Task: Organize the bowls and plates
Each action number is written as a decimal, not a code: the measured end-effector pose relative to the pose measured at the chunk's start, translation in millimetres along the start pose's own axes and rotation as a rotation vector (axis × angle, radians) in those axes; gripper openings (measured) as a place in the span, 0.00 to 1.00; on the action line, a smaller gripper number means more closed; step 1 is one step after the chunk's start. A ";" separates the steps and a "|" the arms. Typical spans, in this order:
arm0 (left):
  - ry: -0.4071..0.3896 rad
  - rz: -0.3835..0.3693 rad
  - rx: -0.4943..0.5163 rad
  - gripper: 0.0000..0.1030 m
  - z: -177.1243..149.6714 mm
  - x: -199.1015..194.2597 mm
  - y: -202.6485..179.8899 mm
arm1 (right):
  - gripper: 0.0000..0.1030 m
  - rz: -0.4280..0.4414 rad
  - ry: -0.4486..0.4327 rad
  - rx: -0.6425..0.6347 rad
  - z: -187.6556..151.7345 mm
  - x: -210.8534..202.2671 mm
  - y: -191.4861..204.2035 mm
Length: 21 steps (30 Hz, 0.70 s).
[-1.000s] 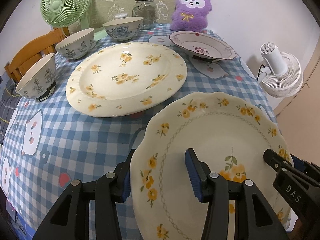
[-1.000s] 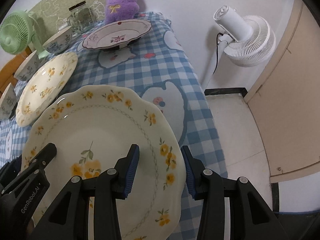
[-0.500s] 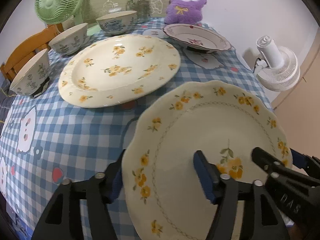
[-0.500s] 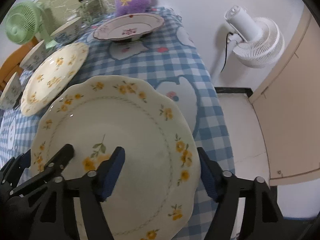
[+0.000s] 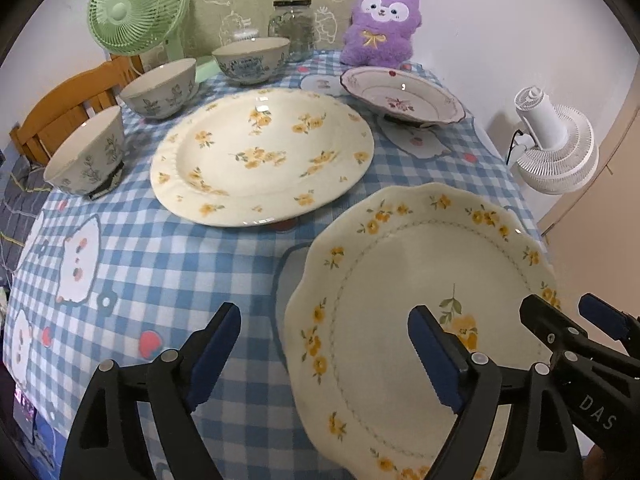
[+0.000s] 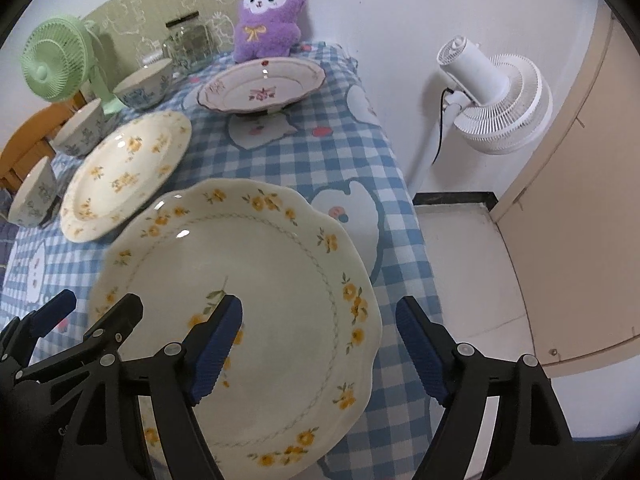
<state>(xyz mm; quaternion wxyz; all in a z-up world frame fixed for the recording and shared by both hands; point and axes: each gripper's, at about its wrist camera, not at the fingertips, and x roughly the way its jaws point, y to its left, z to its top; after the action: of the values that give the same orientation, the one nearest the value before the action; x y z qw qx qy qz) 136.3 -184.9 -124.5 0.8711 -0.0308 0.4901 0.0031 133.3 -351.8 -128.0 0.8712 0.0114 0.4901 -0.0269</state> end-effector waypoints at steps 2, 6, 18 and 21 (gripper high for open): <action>-0.017 0.004 0.004 0.87 1.6 -7.7 0.7 | 0.80 0.008 -0.016 -0.001 0.4 -7.2 0.5; -0.046 0.011 0.004 0.87 3.5 -22.3 2.0 | 0.80 0.024 -0.066 0.000 5.2 -29.1 -0.3; -0.142 0.002 -0.003 0.88 19.2 -75.4 -2.2 | 0.80 0.022 -0.146 -0.002 19.7 -76.2 -5.1; -0.164 0.021 -0.009 0.88 24.2 -89.2 -4.2 | 0.80 0.016 -0.181 -0.021 25.5 -90.8 -4.2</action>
<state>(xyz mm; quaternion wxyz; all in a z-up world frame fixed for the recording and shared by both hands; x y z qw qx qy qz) 110.8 -185.5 -35.6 0.9081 -0.0292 0.4174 0.0169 107.8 -353.9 -37.2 0.9121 0.0034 0.4096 -0.0159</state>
